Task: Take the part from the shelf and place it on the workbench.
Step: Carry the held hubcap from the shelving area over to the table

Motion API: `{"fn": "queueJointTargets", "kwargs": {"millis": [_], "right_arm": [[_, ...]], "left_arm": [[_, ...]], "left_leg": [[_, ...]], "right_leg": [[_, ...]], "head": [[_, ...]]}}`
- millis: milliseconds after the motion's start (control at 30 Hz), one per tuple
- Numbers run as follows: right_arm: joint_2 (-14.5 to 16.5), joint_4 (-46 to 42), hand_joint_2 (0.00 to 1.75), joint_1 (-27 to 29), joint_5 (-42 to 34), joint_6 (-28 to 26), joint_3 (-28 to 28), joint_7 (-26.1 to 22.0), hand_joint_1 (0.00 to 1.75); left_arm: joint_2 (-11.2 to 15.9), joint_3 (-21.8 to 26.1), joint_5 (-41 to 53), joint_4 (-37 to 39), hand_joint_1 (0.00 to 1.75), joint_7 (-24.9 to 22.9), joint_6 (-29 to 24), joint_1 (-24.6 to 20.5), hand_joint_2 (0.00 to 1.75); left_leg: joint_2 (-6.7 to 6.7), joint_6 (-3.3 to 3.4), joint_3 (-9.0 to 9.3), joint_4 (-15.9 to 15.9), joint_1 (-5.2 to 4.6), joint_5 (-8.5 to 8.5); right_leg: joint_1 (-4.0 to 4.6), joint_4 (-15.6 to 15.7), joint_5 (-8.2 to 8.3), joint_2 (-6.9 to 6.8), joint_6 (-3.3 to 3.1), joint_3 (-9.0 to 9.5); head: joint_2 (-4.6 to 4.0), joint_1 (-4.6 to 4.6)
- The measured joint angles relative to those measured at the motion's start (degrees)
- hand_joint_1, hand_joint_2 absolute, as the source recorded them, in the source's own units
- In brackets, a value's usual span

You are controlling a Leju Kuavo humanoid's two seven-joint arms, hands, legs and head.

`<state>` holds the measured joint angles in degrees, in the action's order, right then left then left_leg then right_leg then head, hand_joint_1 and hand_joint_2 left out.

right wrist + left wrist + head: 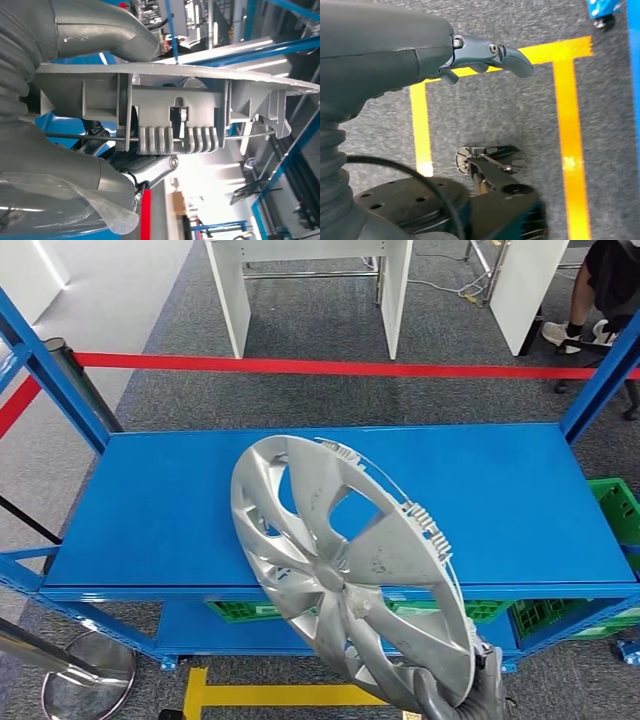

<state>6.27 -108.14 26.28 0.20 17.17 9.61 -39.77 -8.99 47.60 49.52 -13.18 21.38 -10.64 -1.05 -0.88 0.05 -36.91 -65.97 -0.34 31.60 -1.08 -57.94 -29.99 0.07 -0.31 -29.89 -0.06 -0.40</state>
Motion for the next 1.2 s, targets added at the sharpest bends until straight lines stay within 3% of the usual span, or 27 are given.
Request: {"fn": "queueJointTargets", "kwargs": {"millis": [67,100,133,200,267,300,400,467,567,600,633,667,733,767,833,900,933,1000,1067,1100,1133,1167,1200], "right_arm": [[-0.10,0.63,1.75,0.17,0.51,-1.26,0.24,0.01,1.75],[-0.16,0.88,1.75,0.29,0.70,-1.82,0.27,0.01,1.75],[-0.22,1.05,1.75,0.42,0.81,-2.30,0.28,0.02,1.75],[-0.33,1.20,1.75,0.70,0.92,-3.02,0.28,0.01,1.75],[-0.45,1.17,1.75,0.95,1.06,-3.33,0.29,-0.01,1.75],[-0.54,1.15,1.75,1.04,1.18,-3.35,0.32,-0.01,1.75],[-1.15,0.99,1.75,1.28,1.50,-3.21,0.58,-0.01,1.75],[-1.64,0.89,1.75,1.34,1.55,-3.16,0.70,-0.02,1.75],[-2.21,0.86,1.75,1.33,1.54,-3.17,0.79,-0.03,1.75],[-2.38,0.86,1.75,1.33,1.56,-3.22,0.82,-0.03,1.75],[-2.55,0.86,1.75,1.33,1.61,-3.33,0.90,-0.03,1.75],[-2.75,0.86,1.75,1.28,1.70,-3.52,1.02,-0.03,1.75],[-3.18,0.85,1.75,1.01,1.97,-4.09,1.46,-0.02,1.75],[-3.43,0.85,1.75,0.81,2.12,-4.48,1.81,-0.02,1.75],[-4.01,0.85,1.75,0.42,2.32,-5.36,2.72,-0.03,1.75],[-4.61,0.85,1.75,0.12,2.50,-6.43,3.80,-0.05,1.75],[-4.89,0.86,1.75,-0.03,2.56,-6.91,4.36,-0.05,1.75],[-5.33,0.87,1.75,-0.22,2.56,-7.61,5.34,-0.04,1.75],[-5.78,0.87,1.75,-0.32,2.40,-8.09,6.18,-0.04,1.75],[-6.00,0.87,1.75,-0.37,2.33,-8.34,6.50,-0.04,1.75],[-6.21,0.87,1.75,-0.41,2.29,-8.52,6.76,-0.04,1.75],[-6.41,0.87,1.75,-0.45,2.29,-8.70,6.99,-0.03,1.75],[-6.57,0.87,1.75,-0.49,2.30,-8.87,7.20,-0.03,1.75]], "left_arm": [[-0.45,-0.36,0.54,0.00,0.00,-0.06,-0.73,0.06,1.75],[-0.74,-0.43,0.79,0.00,0.00,-0.11,-1.28,0.07,1.75],[-1.08,-0.49,1.09,0.00,0.00,-0.16,-1.87,0.07,1.75],[-1.77,-0.68,1.68,0.00,0.00,-0.20,-2.83,0.02,1.75],[-2.33,-0.93,2.16,0.00,0.00,0.03,-3.15,-0.14,1.75],[-2.54,-1.11,2.40,0.00,0.00,0.25,-3.15,-0.22,1.75],[-2.91,-1.78,3.21,0.00,0.00,0.89,-3.03,-0.33,1.75],[-3.04,-2.07,3.65,0.00,0.00,1.09,-2.97,-0.47,1.75],[-3.18,-2.33,3.98,0.00,0.00,1.17,-2.88,-0.62,1.75],[-3.21,-2.39,4.06,0.00,0.00,1.12,-2.89,-0.62,1.75],[-3.22,-2.48,4.19,0.00,0.00,1.01,-2.94,-0.62,1.75],[-3.22,-2.60,4.31,0.00,0.00,0.87,-3.00,-0.63,1.75],[-3.24,-2.87,4.46,0.00,0.00,0.63,-3.06,-0.66,1.75],[-3.27,-2.96,4.46,0.00,0.00,0.60,-3.04,-0.68,1.75],[-3.38,-3.03,4.49,0.00,0.00,0.57,-2.95,-0.78,1.75],[-3.47,-3.05,4.58,0.00,0.00,0.59,-2.85,-0.82,1.75],[-3.49,-3.05,4.63,0.01,0.00,0.61,-2.82,-0.83,1.75],[-3.50,-3.05,4.73,0.02,0.00,0.69,-2.79,-0.80,1.75],[-3.49,-3.06,4.93,0.02,0.00,0.78,-2.78,-0.84,1.75],[-3.48,-3.07,5.04,0.02,0.00,0.81,-2.76,-0.88,1.75],[-3.47,-3.08,5.11,0.02,0.00,0.83,-2.75,-0.91,1.75],[-3.47,-3.09,5.13,0.02,0.00,0.83,-2.74,-0.93,1.75],[-3.46,-3.10,5.15,0.01,0.00,0.84,-2.74,-0.95,1.75]], "left_leg": [[0.13,-0.37,-1.72,-6.95,0.16,4.03],[0.15,-0.37,-1.66,-8.68,0.19,4.54],[0.16,-0.25,-0.45,-7.92,0.20,3.75],[0.16,0.29,4.46,-0.90,0.17,0.69],[0.14,0.81,8.89,6.54,0.01,-0.79],[0.13,0.98,9.82,8.40,-0.09,-0.86],[0.28,1.64,9.48,9.29,-0.19,-1.55],[0.55,2.49,8.65,9.58,-0.02,-2.58],[0.74,3.09,6.65,9.38,-0.17,-4.04],[0.80,3.11,5.89,9.27,-0.26,-4.54],[0.84,3.11,5.14,9.16,-0.34,-5.03],[0.86,3.05,4.43,9.04,-0.38,-5.50],[0.82,2.78,3.30,8.73,-0.45,-6.33],[0.80,2.55,2.88,8.54,-0.51,-6.71],[0.78,1.99,2.24,8.31,-0.55,-7.57],[0.73,1.32,1.73,8.17,-0.49,-8.16],[0.71,0.94,1.39,7.71,-0.42,-7.41],[0.68,0.19,0.41,4.06,-0.12,-2.66],[0.70,-0.45,-0.70,-2.86,0.28,2.90],[0.70,-0.70,-0.83,-5.83,0.48,4.01],[0.71,-0.90,-0.39,-7.35,0.67,3.66],[0.71,-1.02,0.93,-6.85,0.84,2.27],[0.71,-1.09,3.23,-4.09,0.99,0.50]], "right_leg": [[0.10,-0.08,0.67,-0.38,-0.15,-0.94],[0.16,-0.14,0.99,-0.57,-0.13,-1.40],[0.22,-0.21,1.29,-0.68,-0.08,-1.83],[0.34,-0.30,1.81,-0.76,0.09,-2.43],[0.55,-0.33,2.39,-0.73,0.52,-2.88],[0.61,-0.30,2.74,-0.71,0.82,-3.05],[0.51,-0.28,3.32,-0.58,1.85,-3.40],[0.45,-2.55,0.59,-0.40,2.43,-4.53],[0.40,-12.48,-6.38,-0.27,2.91,-7.61],[0.40,-14.98,-7.05,-0.28,2.99,-7.93],[0.41,-15.68,-6.49,-0.28,2.99,-7.36],[0.42,-14.27,-4.95,-0.27,2.92,-5.73],[0.51,-6.59,-2.12,-0.25,2.54,-0.19],[0.60,-2.48,-1.78,-0.20,2.30,2.56],[0.85,2.15,-2.51,-0.08,1.83,4.90],[0.81,2.66,-2.09,-0.14,1.16,4.12],[0.71,2.69,-1.61,-0.25,0.67,3.64],[0.49,2.77,-0.41,-0.59,-0.12,2.45],[0.50,2.65,0.76,-0.81,-0.35,1.18],[0.49,2.48,1.35,-0.92,-0.30,0.50],[0.47,2.23,1.90,-1.00,-0.20,-0.26],[0.44,1.87,2.41,-1.04,-0.06,-1.08],[0.38,1.41,2.83,-1.05,0.13,-2.01]], "head": [[-0.01,-0.15],[-0.01,-0.15],[-0.01,-0.14],[-0.01,-0.14],[0.00,-0.13],[0.00,-0.10],[0.00,-0.08],[0.01,0.05],[0.00,0.16],[-0.01,0.15],[-0.01,0.14],[-0.01,0.14],[-0.01,0.16],[-0.01,0.12],[0.00,0.10],[0.01,0.14],[0.01,0.09],[0.01,-0.17],[0.00,-0.39],[0.00,-0.38],[0.01,-0.38],[0.01,-0.38],[0.02,-0.39]]}}
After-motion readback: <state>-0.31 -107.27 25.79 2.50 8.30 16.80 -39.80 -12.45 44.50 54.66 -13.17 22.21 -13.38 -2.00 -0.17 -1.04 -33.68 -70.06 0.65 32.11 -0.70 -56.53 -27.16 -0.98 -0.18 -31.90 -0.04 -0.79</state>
